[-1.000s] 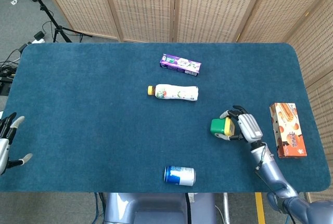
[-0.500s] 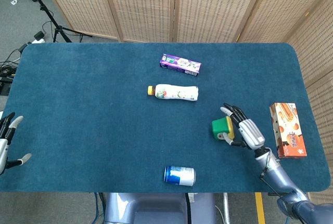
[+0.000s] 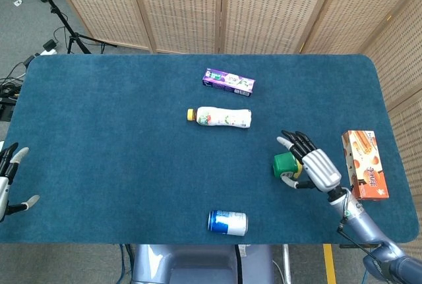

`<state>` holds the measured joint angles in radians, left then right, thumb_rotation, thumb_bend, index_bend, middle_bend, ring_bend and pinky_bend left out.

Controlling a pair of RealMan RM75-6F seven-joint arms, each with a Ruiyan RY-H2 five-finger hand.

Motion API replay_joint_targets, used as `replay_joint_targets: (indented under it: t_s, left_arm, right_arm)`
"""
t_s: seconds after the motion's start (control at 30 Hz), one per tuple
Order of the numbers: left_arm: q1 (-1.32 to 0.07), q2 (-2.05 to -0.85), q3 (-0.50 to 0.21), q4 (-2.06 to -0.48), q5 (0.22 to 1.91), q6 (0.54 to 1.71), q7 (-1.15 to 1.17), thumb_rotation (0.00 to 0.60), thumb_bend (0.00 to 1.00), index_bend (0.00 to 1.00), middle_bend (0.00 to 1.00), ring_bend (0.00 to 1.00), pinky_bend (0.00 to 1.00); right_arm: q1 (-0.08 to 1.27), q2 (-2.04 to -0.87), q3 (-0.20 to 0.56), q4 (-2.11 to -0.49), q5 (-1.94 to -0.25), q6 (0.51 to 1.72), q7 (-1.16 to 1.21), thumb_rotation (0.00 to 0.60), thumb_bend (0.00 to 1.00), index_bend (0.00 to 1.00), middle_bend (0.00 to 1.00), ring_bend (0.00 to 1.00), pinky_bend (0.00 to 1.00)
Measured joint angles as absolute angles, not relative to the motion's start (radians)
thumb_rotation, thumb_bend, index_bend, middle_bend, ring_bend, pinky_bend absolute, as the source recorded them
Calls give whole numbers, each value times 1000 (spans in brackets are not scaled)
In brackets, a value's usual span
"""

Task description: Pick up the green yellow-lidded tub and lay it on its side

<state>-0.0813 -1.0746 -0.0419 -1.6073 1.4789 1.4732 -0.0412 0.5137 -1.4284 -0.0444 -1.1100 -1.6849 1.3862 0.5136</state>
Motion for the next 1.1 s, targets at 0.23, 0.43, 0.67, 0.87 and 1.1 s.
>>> replay_joint_targets:
  t_s: [0.23,0.43,0.67,0.87,1.1]
  left_arm:
    - [-82,-1073,-41,-1606,1479,1471,-45,600,0,0,0,0,0]
    - [-82,-1070,-43,-1604,1478,1471,-55,600,0,0,0,0,0]
    - [-83,-1065,-45,-1601,1475,1468,-70,600,0,0,0,0,0]
    - [-84,-1063,-46,-1598,1473,1466,-79,600,0,0,0,0,0]
    - [-88,-1063,-47,-1594,1469,1458,-78,600,0,0,0,0,0]
  right_arm:
    - [539,-1318,-42,-1352,-1631,1239,148,600,0,0,0,0,0]
    - [571,-1273,-13,-1532,-1505,1104,-195,600,1,11,23,0,0]
    - [619,-1275,36,-1641,-1308,1005,-516,600,51,25,43,0,0]
    - [664,-1309,63,-1654,-1145,962,-712,600,80,40,85,0,0]
    - [695,-1338,64,-1632,-1056,951,-824,600,140,214,259,74,0]
